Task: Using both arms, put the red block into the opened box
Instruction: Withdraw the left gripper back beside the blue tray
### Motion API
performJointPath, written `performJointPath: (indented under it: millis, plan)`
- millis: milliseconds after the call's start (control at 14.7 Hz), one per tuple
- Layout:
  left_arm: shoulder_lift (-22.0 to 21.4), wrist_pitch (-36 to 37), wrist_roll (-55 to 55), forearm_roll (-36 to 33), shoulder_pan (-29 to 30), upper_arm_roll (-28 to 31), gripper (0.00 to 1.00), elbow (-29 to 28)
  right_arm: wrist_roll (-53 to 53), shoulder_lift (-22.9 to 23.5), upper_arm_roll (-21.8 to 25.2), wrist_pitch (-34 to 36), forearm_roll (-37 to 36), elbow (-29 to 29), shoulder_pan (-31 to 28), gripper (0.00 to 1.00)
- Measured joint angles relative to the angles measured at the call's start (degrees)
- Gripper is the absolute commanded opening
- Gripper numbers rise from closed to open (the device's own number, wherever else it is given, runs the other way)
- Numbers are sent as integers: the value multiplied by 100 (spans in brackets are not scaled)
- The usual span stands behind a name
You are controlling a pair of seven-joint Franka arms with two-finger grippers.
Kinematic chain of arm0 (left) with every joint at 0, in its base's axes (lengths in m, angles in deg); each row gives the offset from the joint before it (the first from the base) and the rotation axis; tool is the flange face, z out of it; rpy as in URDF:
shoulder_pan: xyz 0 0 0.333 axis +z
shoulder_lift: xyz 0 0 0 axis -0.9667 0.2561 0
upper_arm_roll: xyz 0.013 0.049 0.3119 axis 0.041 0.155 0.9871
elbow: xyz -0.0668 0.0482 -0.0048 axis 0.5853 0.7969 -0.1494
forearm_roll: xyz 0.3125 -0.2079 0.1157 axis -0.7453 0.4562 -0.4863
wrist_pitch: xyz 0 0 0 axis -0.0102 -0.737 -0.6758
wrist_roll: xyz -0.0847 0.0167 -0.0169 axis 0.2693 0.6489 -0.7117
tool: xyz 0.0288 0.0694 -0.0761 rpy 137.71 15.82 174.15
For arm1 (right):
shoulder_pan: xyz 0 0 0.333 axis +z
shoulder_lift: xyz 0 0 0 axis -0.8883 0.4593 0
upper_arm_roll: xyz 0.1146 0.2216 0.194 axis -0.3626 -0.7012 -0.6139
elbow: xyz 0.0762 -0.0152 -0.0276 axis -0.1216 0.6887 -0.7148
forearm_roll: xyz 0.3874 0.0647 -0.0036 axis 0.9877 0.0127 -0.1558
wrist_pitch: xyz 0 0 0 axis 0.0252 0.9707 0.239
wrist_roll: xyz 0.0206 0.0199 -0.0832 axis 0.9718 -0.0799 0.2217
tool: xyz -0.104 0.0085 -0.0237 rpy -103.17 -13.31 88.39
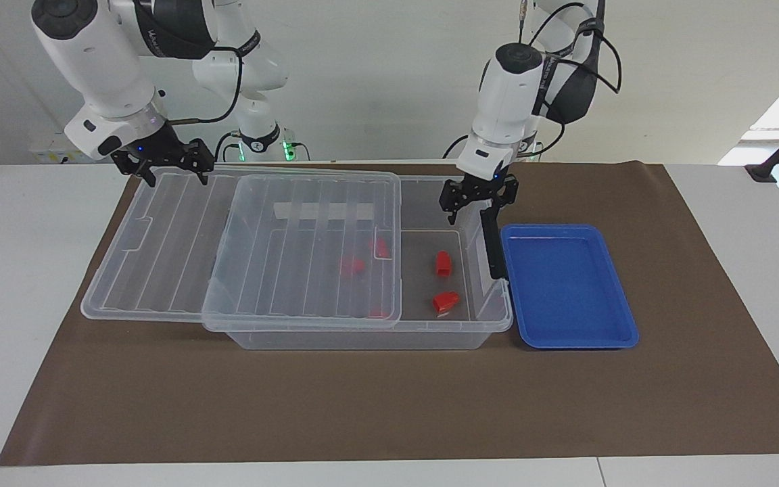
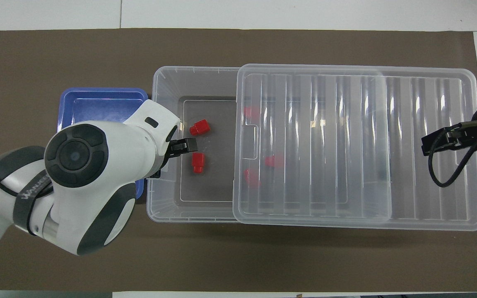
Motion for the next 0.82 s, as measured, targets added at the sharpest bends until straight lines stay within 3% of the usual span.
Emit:
performJointPath:
  millis: [410,478,614,683,819]
  plan:
    - [-3,148,1398,-13,1079,37,100,266,-40,-71,23,2,0,-66,-73,100]
    - [63,239,1577,-13,1247,43,100,416,-40,-82,41,0,0,-66,-78,81]
    - [270,549,1855,-13,1516,48,100,889,-12,-82,82,-73,-1,-60,-105,17]
    - [391,738,1951,-13,1617,49,100,1170,116,-80,85,-162,-1,-41,-189,0]
    - [623,1127,2078,-13,1756,48,100,1687,616,-81,107,-409,-1,61,-445,0]
